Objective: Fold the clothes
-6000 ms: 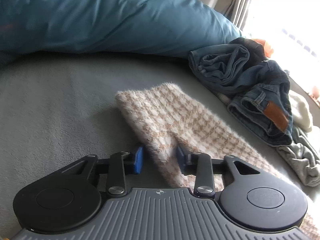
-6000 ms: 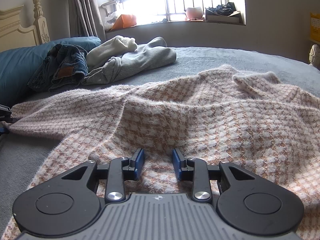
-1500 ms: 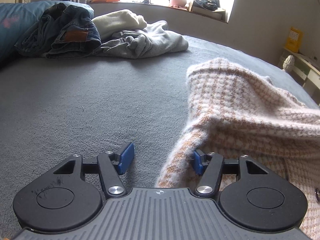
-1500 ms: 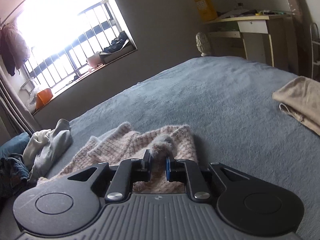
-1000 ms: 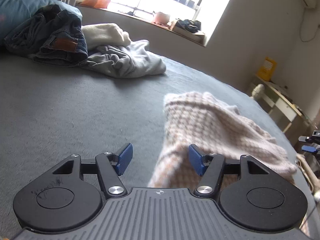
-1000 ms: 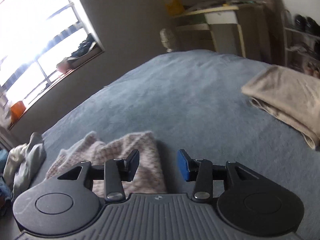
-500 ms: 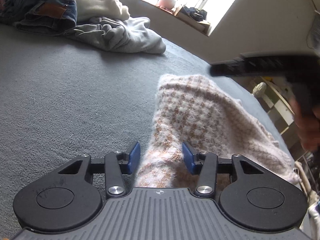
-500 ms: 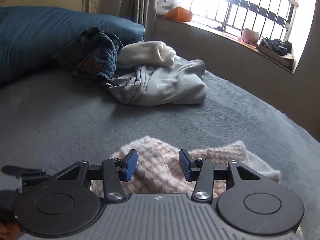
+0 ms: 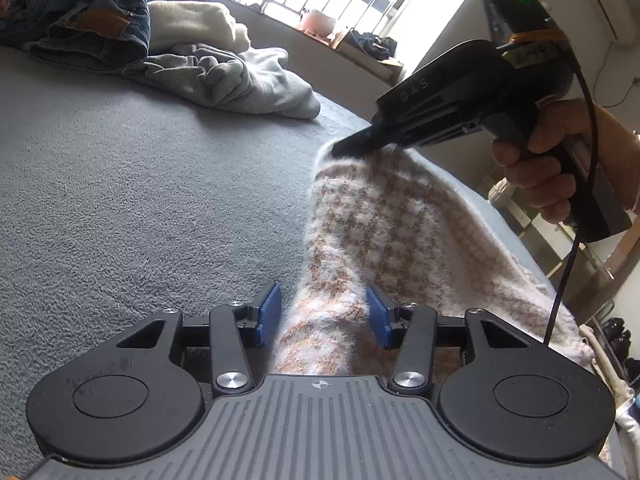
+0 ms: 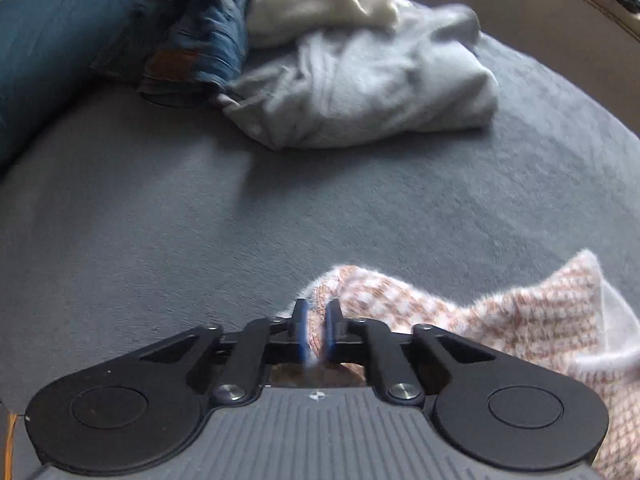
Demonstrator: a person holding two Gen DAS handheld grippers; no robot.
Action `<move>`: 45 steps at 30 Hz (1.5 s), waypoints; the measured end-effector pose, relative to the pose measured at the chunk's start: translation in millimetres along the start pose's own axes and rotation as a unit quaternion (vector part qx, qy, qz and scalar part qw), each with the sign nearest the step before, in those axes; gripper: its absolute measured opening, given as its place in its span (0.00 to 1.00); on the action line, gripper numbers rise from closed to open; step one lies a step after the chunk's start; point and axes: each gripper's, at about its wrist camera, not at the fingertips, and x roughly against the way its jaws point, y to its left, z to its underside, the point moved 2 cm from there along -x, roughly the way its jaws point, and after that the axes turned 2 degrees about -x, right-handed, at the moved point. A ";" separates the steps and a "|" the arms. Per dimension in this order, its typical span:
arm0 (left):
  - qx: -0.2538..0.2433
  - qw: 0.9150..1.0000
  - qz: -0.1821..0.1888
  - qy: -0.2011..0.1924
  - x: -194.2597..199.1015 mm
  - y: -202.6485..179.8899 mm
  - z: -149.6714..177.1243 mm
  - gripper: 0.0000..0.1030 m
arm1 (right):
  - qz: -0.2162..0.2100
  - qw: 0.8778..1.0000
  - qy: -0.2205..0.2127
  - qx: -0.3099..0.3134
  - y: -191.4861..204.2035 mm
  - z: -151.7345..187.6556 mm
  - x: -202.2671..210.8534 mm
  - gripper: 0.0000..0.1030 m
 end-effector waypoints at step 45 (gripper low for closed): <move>0.012 0.999 0.021 -0.029 7.6 6.6 10.9 0.47 | -0.014 0.919 -0.179 -0.351 -85.9 -3.8 8.9 0.07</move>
